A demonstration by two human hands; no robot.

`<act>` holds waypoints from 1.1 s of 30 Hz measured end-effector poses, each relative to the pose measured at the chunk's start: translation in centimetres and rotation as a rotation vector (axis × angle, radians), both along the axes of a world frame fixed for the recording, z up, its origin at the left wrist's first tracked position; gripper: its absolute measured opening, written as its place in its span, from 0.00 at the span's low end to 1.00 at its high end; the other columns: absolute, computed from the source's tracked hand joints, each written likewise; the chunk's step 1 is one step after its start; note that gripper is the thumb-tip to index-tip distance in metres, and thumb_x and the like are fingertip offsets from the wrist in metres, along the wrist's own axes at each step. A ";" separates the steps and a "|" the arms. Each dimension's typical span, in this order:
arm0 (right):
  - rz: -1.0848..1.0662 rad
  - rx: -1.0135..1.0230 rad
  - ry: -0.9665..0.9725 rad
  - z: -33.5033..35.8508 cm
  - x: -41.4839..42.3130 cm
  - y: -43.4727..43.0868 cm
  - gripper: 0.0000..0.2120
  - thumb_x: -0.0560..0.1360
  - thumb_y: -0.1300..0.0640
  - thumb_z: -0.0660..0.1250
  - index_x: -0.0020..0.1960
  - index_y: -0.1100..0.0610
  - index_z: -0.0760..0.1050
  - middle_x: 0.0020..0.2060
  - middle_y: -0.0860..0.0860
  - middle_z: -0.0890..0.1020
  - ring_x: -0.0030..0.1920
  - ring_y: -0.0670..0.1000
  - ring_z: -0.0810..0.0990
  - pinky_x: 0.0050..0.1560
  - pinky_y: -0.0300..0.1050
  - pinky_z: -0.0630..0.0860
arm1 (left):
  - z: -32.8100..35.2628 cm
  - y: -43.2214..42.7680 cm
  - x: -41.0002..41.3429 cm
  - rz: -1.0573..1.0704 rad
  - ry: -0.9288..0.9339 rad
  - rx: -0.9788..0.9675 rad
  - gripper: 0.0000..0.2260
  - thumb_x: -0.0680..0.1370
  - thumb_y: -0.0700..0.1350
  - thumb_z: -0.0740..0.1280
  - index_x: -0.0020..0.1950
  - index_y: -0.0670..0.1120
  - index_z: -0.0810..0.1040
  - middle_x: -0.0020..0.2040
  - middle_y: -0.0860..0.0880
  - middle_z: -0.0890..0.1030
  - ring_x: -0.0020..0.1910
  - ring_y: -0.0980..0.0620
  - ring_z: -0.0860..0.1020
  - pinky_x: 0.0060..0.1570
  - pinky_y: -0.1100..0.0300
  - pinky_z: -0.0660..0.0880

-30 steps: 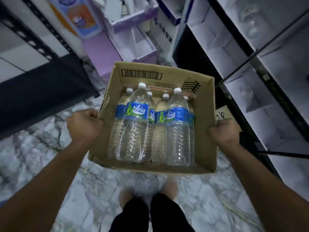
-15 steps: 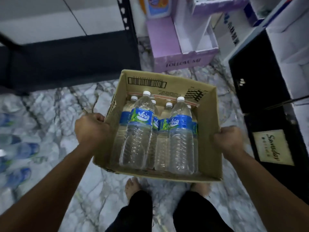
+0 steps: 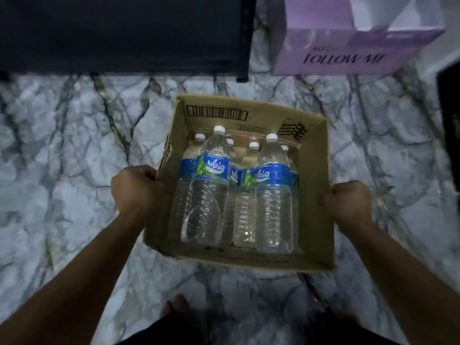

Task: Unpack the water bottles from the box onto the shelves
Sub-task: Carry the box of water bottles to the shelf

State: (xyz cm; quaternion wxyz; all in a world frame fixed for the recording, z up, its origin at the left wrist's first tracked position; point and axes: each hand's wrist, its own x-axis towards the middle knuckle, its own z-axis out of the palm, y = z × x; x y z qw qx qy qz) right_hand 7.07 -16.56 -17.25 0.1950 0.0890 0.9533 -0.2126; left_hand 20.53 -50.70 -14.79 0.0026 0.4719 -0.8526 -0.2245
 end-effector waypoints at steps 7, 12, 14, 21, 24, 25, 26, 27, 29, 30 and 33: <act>0.182 -0.042 0.265 -2.8 -1.9 -1.6 0.13 0.61 0.57 0.60 0.20 0.59 0.62 0.18 0.53 0.64 0.22 0.52 0.64 0.28 0.38 0.55 | -3.7 -1.7 -0.9 -0.089 0.096 -0.039 0.16 0.70 0.35 0.69 0.26 0.48 0.69 0.25 0.51 0.70 0.35 0.38 0.79 0.31 0.58 0.65; 0.141 -0.035 0.327 -2.6 -5.3 -2.2 0.13 0.63 0.59 0.61 0.23 0.59 0.60 0.22 0.58 0.64 0.23 0.54 0.63 0.29 0.39 0.54 | -4.3 -1.3 -2.2 -0.037 0.194 0.044 0.12 0.69 0.34 0.67 0.27 0.46 0.74 0.26 0.48 0.74 0.30 0.46 0.75 0.30 0.59 0.63; 0.107 0.003 0.326 -3.1 -6.3 -2.2 0.16 0.68 0.66 0.66 0.25 0.61 0.65 0.23 0.58 0.67 0.24 0.55 0.64 0.28 0.40 0.56 | -4.9 -1.0 -2.2 -0.029 0.213 0.045 0.12 0.69 0.32 0.68 0.27 0.45 0.76 0.26 0.47 0.75 0.27 0.49 0.72 0.28 0.61 0.62; 0.093 0.047 0.383 -3.9 -5.0 -2.0 0.07 0.70 0.62 0.70 0.33 0.59 0.79 0.29 0.59 0.76 0.33 0.59 0.73 0.37 0.45 0.69 | -6.1 -1.0 -1.1 0.031 0.341 0.042 0.08 0.70 0.37 0.72 0.31 0.45 0.82 0.31 0.47 0.82 0.31 0.45 0.80 0.35 0.49 0.81; 0.074 0.024 0.369 -3.4 -3.8 -1.8 0.05 0.71 0.61 0.70 0.41 0.59 0.84 0.34 0.62 0.81 0.38 0.63 0.79 0.42 0.48 0.75 | -5.6 -0.8 -0.9 0.008 0.329 0.038 0.08 0.71 0.36 0.71 0.32 0.44 0.82 0.31 0.46 0.82 0.30 0.47 0.78 0.33 0.51 0.78; 0.064 0.015 0.363 -3.5 -3.4 -1.6 0.05 0.71 0.61 0.70 0.38 0.59 0.83 0.34 0.62 0.82 0.39 0.63 0.81 0.42 0.48 0.76 | -5.5 -0.8 -0.9 -0.006 0.314 0.037 0.07 0.71 0.35 0.71 0.33 0.43 0.82 0.32 0.45 0.82 0.30 0.47 0.77 0.33 0.51 0.77; 0.051 0.009 0.364 -3.6 -3.1 -1.4 0.07 0.71 0.61 0.69 0.35 0.59 0.81 0.32 0.60 0.80 0.38 0.63 0.80 0.40 0.48 0.76 | -5.5 -1.0 -1.0 -0.016 0.304 0.038 0.07 0.72 0.35 0.71 0.34 0.42 0.82 0.32 0.45 0.82 0.30 0.47 0.77 0.33 0.52 0.76; 0.032 0.003 0.370 -3.8 -2.7 -1.4 0.10 0.71 0.61 0.69 0.32 0.58 0.77 0.30 0.59 0.78 0.37 0.62 0.78 0.39 0.47 0.73 | -5.5 -1.1 -1.0 -0.019 0.299 0.045 0.07 0.73 0.35 0.71 0.35 0.42 0.82 0.32 0.45 0.82 0.30 0.47 0.76 0.32 0.53 0.74; -0.003 -0.009 0.379 -4.2 -2.2 -1.3 0.11 0.72 0.60 0.69 0.32 0.56 0.74 0.30 0.58 0.77 0.37 0.61 0.78 0.39 0.46 0.71 | -5.6 -1.2 -1.0 -0.026 0.309 0.046 0.09 0.73 0.36 0.72 0.33 0.46 0.80 0.31 0.48 0.80 0.31 0.47 0.77 0.32 0.55 0.74; -0.013 -0.021 0.381 -4.4 -2.0 -1.3 0.09 0.72 0.59 0.69 0.33 0.56 0.74 0.31 0.58 0.77 0.39 0.63 0.79 0.40 0.47 0.71 | -5.7 -1.2 -0.9 -0.038 0.318 0.030 0.10 0.72 0.37 0.73 0.33 0.48 0.79 0.30 0.49 0.80 0.32 0.47 0.79 0.33 0.56 0.74; 0.002 -0.043 0.399 -4.6 -1.1 -1.2 0.06 0.74 0.58 0.68 0.41 0.59 0.80 0.34 0.59 0.78 0.42 0.64 0.79 0.40 0.48 0.69 | -5.7 -0.7 -0.3 -0.095 0.342 -0.016 0.05 0.73 0.42 0.75 0.38 0.48 0.83 0.32 0.52 0.80 0.35 0.49 0.80 0.34 0.58 0.72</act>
